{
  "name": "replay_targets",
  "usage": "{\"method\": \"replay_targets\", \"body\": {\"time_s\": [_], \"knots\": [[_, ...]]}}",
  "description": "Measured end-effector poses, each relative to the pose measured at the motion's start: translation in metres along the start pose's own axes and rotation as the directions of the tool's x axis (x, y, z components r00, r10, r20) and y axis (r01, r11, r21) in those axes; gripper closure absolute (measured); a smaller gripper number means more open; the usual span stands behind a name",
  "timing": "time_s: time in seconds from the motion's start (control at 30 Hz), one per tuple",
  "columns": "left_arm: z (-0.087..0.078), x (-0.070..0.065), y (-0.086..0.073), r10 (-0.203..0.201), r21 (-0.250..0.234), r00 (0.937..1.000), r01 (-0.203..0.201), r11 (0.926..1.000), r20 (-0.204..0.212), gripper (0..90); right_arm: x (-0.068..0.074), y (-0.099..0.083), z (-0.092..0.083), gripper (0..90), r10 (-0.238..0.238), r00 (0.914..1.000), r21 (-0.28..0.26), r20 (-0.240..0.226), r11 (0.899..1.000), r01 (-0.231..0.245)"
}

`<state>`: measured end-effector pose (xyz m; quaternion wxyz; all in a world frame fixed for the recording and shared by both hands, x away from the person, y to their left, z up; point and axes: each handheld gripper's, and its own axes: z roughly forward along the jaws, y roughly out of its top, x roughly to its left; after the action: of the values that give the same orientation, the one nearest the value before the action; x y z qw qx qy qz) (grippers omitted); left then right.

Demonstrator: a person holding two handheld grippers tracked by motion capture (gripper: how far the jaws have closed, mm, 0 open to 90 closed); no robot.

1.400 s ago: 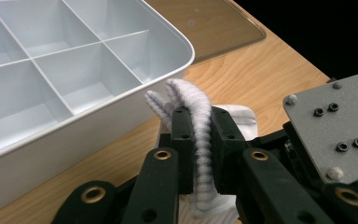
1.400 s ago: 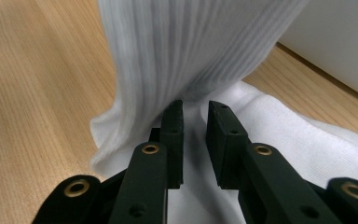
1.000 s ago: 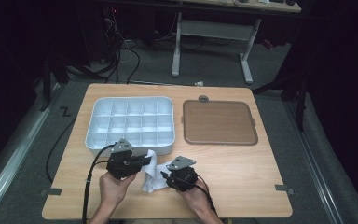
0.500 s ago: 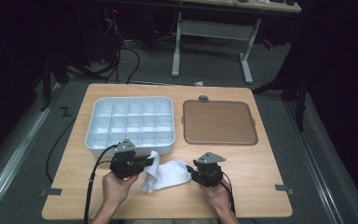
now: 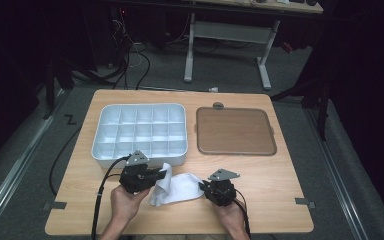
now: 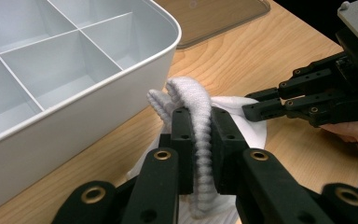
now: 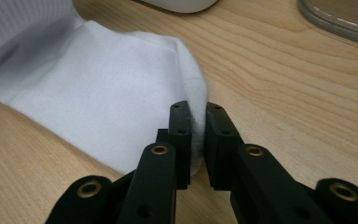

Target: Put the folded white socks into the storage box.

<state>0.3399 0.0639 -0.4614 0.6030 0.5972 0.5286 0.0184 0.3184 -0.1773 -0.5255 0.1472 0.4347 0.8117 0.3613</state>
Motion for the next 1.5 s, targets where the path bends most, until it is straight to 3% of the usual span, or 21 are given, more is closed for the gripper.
{"method": "replay_targets", "body": {"time_s": [0.23, 0.57, 1.5], "knots": [[0.003, -0.003, -0.004, -0.001, 0.02, 1.0, 0.001, 0.9998, 0.01, 81.7, 0.005, -0.001, 0.001, 82.5, 0.015, 0.9997, -0.004, -0.017, 1.0, -0.015], [0.013, -0.01, -0.013, 0.023, 0.062, 0.9995, -0.025, 0.9978, 0.022, 81.7, 0.007, -0.007, 0.004, 80.1, 0.002, 1.0, -0.036, -0.003, 0.999, -0.002], [0.031, -0.019, -0.021, 0.017, 0.097, 0.9992, -0.021, 0.9951, 0.037, 81.6, 0.008, -0.007, 0.005, 77.2, -0.011, 0.9999, -0.039, 0.009, 0.999, 0.012]]}}
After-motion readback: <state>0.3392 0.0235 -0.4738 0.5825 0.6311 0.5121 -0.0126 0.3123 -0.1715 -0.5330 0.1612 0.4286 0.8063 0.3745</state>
